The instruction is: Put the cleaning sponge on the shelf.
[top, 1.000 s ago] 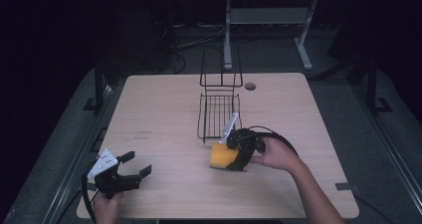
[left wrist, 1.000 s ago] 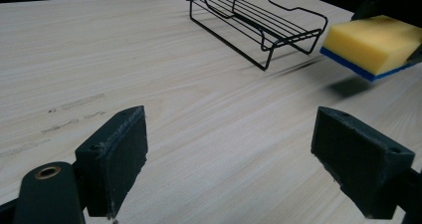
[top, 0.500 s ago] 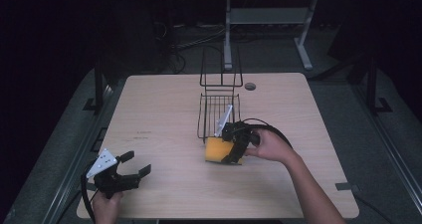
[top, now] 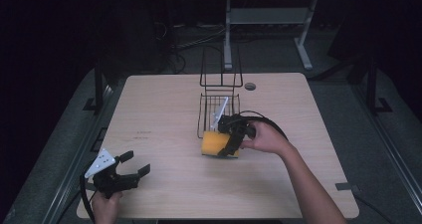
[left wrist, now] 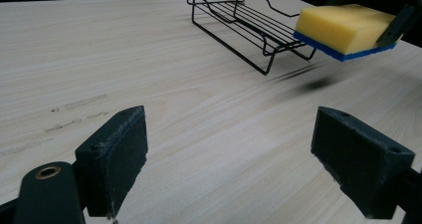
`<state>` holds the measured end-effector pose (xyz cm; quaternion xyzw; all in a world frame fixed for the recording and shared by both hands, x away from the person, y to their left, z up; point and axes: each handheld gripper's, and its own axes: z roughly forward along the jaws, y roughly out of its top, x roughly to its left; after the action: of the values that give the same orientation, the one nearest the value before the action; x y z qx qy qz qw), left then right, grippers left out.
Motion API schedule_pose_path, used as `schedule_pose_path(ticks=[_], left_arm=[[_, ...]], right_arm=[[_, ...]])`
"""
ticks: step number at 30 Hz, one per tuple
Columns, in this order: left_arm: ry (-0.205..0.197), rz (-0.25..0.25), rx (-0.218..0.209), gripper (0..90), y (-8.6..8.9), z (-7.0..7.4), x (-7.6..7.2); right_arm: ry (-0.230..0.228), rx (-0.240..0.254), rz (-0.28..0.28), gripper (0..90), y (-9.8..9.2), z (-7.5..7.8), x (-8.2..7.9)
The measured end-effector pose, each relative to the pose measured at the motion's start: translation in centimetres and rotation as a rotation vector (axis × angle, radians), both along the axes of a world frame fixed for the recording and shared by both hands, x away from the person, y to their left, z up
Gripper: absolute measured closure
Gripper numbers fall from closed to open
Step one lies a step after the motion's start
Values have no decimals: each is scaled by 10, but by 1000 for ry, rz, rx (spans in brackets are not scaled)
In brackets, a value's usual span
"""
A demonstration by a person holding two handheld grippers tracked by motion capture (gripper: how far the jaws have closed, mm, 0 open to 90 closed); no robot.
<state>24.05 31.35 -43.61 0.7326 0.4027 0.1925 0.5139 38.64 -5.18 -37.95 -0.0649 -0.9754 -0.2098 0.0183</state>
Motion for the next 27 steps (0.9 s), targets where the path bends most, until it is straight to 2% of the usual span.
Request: schedule_pose_path(ticks=[9,17,24,27], left_arm=[[0,-6,10,141,-2,0,0],[-5,7,-11,141,3,1,0],[-2,-1,-8,141,1,0,0],[0,-3,-6,141,0,0,0]], right_arm=[[17,-6,-8,216,3,-3,13],[44,-3,-28,216,3,-10,24],[51,-7,-37,216,0,-9,30],[57,-9,-49,216,0,-5,38]])
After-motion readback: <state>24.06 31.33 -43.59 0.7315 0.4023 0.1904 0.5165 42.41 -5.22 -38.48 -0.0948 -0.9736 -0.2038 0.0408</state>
